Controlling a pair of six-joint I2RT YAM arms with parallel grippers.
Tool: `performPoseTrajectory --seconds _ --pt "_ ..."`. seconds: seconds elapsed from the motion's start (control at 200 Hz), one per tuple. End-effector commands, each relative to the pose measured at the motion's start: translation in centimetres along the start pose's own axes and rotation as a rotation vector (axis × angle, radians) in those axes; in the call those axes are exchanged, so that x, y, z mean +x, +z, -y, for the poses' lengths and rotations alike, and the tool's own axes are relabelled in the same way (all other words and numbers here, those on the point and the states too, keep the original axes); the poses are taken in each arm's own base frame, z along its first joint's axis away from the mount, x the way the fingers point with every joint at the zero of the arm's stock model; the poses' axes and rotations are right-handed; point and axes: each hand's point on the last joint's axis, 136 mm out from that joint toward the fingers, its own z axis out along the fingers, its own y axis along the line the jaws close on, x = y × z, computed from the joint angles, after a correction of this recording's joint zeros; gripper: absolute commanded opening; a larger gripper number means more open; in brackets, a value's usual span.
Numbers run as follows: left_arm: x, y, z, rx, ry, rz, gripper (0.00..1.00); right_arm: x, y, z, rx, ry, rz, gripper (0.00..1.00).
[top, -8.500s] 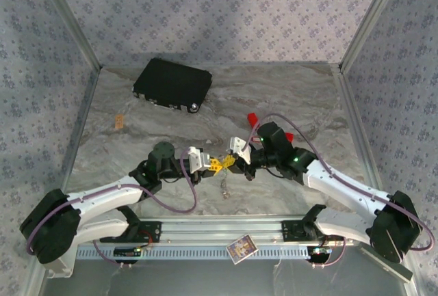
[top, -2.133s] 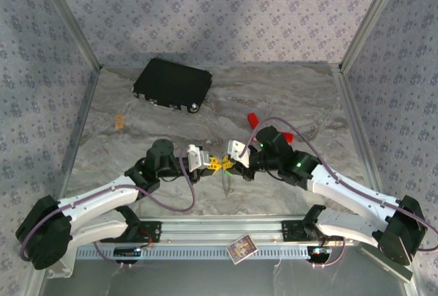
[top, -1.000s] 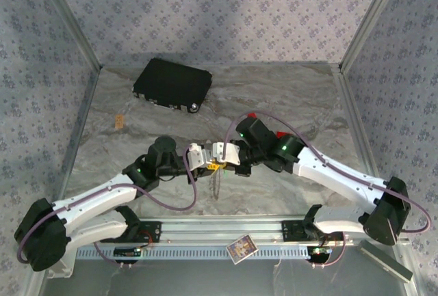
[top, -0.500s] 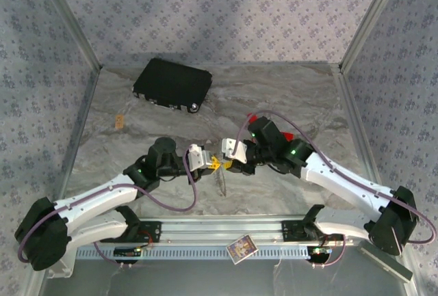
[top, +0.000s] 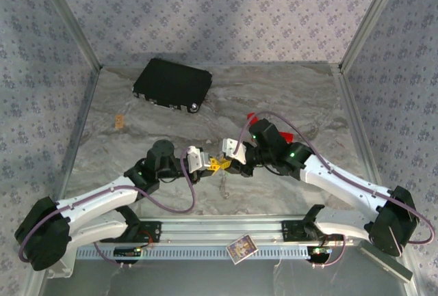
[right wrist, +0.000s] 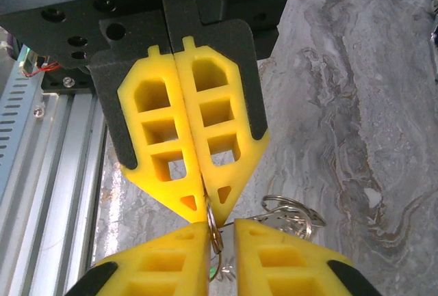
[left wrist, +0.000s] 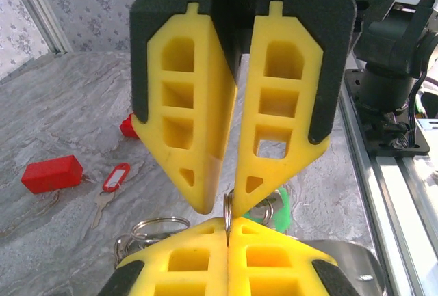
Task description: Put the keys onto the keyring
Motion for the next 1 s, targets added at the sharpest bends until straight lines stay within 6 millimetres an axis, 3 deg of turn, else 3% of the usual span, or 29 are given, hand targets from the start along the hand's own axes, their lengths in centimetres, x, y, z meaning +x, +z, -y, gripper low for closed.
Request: performPoseTrajectory --seconds 0.0,0.265,0.395,0.455,0.535,0.625,0.725,0.994 --pt "-2.4 -0.3 0.5 0.025 0.041 0.093 0.0 0.5 0.1 -0.4 -0.023 0.032 0.004 0.13" --pt "-2.7 -0.4 0.6 0.027 0.045 0.114 0.0 0.4 0.3 -0.7 -0.055 0.053 0.021 0.15" --pt "-3.0 -0.4 0.5 0.023 0.047 0.124 0.0 -0.1 0.2 -0.7 -0.06 0.041 0.031 0.0" --pt "-2.8 -0.4 0.2 0.006 0.043 0.106 0.0 -0.3 0.0 -0.6 -0.052 0.029 0.026 0.0" --pt "-1.8 -0.3 -0.3 -0.019 0.037 0.044 0.2 -0.5 -0.5 -0.3 -0.032 -0.004 0.002 0.0" --pt "-0.7 -0.4 -1.0 -0.055 0.038 -0.037 0.27 -0.7 -1.0 -0.2 -0.019 -0.047 -0.048 0.0" --pt "0.3 -0.4 -1.2 -0.056 0.042 -0.121 0.26 -0.5 -1.2 -0.2 -0.023 -0.091 -0.117 0.0" --pt "-0.7 -0.2 -1.0 -0.027 0.059 -0.114 0.19 -0.3 -0.6 -0.1 -0.02 -0.169 -0.243 0.0"
